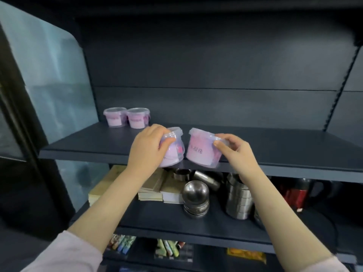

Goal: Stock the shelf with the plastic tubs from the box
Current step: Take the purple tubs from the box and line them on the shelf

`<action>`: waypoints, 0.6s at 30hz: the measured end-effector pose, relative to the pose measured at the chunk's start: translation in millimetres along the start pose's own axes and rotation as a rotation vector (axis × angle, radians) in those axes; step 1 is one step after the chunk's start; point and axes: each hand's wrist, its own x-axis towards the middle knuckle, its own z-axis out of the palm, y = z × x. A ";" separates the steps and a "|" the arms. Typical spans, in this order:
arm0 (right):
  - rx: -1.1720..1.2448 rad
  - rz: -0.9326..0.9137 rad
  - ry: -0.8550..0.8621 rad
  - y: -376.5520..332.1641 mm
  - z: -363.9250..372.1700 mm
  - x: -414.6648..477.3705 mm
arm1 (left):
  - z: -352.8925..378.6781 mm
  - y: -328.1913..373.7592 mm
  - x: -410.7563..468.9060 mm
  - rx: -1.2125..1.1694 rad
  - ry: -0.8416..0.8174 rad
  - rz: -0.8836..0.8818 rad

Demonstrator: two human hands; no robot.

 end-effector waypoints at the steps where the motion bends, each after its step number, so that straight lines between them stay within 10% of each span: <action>1: -0.036 0.005 0.002 2.5 12.5 9.3 | 1.5 -14.0 4.0 0.021 -0.014 0.014; 18: -0.704 0.037 -0.332 87.7 74.3 250.5 | 116.8 -192.4 126.8 -0.161 -0.319 -0.008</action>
